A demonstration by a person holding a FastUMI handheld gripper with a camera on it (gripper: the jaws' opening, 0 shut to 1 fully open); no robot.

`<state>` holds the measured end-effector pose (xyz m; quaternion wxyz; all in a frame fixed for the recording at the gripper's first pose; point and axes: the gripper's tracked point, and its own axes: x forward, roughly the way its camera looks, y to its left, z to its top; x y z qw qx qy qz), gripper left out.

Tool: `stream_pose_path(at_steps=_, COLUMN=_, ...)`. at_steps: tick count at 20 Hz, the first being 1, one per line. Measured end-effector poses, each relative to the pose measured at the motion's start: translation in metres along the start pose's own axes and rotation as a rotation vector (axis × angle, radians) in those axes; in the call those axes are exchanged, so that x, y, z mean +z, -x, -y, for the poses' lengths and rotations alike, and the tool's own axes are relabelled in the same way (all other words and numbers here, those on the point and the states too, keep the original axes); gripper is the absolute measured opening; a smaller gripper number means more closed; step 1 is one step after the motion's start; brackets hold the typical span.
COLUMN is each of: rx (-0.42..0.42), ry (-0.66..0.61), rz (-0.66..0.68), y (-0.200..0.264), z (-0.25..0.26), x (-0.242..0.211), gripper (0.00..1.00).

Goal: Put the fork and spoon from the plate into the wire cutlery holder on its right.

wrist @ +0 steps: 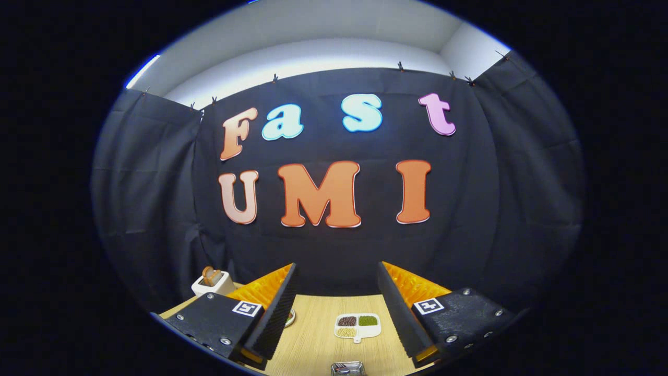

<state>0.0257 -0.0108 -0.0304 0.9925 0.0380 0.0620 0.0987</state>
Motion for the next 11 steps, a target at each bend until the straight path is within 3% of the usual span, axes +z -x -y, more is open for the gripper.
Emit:
stream_pose_path(at_steps=5, rx=-0.019, ry=0.011, rz=0.189, y=0.006, z=0.004, x=0.044, gripper=0.93)
stream_pose_path(at_steps=11, rx=-0.040, ry=0.013, rz=0.209, y=0.011, z=0.010, x=0.044, gripper=0.96)
